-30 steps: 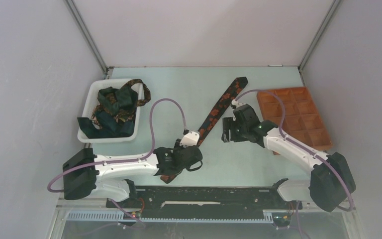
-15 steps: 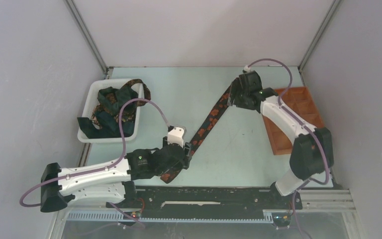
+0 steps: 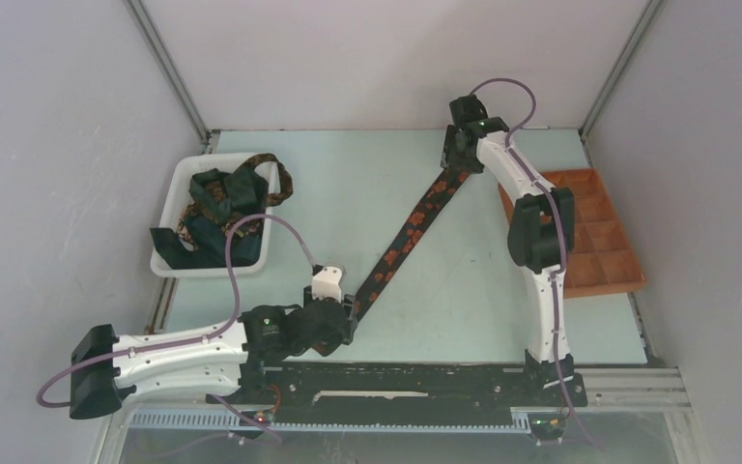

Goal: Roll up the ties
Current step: Flatten out the tie at the center of the board.

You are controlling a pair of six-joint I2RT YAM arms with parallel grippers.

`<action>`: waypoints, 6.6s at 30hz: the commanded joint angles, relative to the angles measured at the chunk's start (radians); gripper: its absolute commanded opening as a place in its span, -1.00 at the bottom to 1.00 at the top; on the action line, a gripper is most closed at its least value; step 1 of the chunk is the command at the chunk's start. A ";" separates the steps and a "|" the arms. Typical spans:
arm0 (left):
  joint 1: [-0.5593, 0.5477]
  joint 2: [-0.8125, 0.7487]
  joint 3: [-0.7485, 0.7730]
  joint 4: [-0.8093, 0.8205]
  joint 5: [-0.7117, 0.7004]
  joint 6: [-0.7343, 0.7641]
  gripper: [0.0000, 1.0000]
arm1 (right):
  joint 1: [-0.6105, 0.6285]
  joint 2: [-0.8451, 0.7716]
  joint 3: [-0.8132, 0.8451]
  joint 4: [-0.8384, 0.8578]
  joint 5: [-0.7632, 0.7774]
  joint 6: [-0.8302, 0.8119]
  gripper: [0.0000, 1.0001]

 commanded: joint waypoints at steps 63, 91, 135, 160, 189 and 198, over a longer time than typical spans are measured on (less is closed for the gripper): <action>-0.003 -0.169 -0.153 0.085 -0.016 -0.138 0.24 | -0.031 0.366 0.458 -0.029 0.014 -0.126 -0.27; -0.061 -0.072 -0.274 0.119 0.065 -0.509 -0.27 | -0.116 0.218 0.224 0.038 -0.254 -0.052 0.47; -0.091 -0.275 -0.136 -0.101 -0.020 -0.530 0.31 | -0.160 0.356 0.443 -0.042 -0.037 -0.028 -1.00; -0.089 -0.301 -0.207 -0.176 -0.279 -1.261 0.25 | -0.329 0.249 0.159 0.124 -0.280 0.106 -1.00; 0.083 0.066 -0.251 0.238 -0.149 -1.067 -1.00 | -0.350 0.262 0.153 0.139 -0.349 0.121 -1.00; 0.159 -0.122 -0.172 -0.063 -0.347 -0.874 -1.00 | -0.292 0.247 0.154 0.138 -0.349 0.114 -1.00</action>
